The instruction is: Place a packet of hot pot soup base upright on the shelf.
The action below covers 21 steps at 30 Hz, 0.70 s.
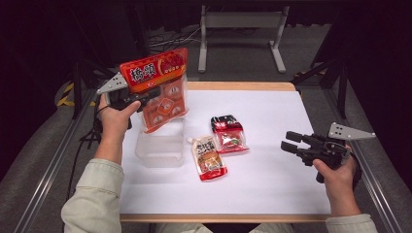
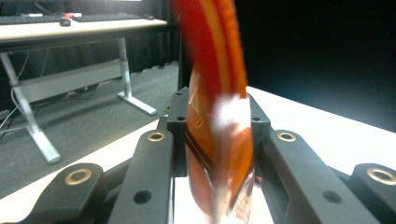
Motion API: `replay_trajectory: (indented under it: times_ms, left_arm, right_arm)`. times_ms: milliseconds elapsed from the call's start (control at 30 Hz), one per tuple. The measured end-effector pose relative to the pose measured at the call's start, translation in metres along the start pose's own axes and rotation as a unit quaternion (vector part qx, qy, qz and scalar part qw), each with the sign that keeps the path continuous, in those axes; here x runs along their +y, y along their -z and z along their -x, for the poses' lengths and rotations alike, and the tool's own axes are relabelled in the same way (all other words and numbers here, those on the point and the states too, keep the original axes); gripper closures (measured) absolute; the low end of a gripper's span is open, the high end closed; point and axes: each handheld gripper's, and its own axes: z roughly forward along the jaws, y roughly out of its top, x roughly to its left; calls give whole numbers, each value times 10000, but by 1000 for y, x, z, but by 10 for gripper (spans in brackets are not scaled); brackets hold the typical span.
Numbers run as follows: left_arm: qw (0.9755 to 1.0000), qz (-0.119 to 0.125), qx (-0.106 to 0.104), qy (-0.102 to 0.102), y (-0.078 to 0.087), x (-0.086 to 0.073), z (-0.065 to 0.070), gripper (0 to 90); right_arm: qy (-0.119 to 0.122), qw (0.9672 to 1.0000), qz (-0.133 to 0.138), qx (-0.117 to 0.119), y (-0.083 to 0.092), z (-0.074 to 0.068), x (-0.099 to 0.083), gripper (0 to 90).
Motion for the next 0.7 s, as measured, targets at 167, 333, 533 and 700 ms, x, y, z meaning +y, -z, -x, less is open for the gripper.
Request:
replay_trajectory:
  times_ms: [167,333,533,700]
  left_arm:
    - [9995,66,306,3,5,-5,4,719]
    - [9984,-58,557,-16,6,-15,8,719]
    - [9985,-143,521,8,-3,-27,8,719]
    - [9984,-293,482,17,-10,-35,8,718]
  right_arm:
    - [12,10000,-1,39,-1,0,-1,491]
    - [21,10000,-10,82,-1,-1,-1,488]
    - [59,9999,-36,148,-5,-3,0,485]
    - [60,9998,-86,168,-7,-3,-2,484]
